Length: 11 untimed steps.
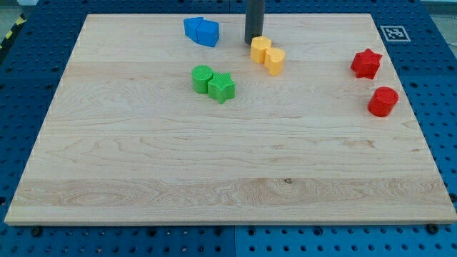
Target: Push the red star into the red circle
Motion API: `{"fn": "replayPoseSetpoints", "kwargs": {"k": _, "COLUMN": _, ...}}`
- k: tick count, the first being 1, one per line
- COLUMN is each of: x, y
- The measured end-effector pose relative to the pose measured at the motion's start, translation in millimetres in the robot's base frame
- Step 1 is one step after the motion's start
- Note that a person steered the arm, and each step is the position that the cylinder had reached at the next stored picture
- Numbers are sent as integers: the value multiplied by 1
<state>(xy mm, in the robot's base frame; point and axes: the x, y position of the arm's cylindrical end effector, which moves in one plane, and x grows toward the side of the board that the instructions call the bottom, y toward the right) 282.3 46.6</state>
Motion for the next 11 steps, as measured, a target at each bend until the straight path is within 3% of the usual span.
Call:
{"fn": "replayPoseSetpoints", "kwargs": {"k": 1, "x": 22, "y": 0}}
{"fn": "replayPoseSetpoints", "kwargs": {"k": 2, "x": 6, "y": 24}}
{"fn": "replayPoseSetpoints", "kwargs": {"k": 4, "x": 2, "y": 160}}
{"fn": "replayPoseSetpoints", "kwargs": {"k": 6, "x": 50, "y": 212}}
{"fn": "replayPoseSetpoints", "kwargs": {"k": 9, "x": 108, "y": 224}}
{"fn": "replayPoseSetpoints", "kwargs": {"k": 11, "x": 26, "y": 204}}
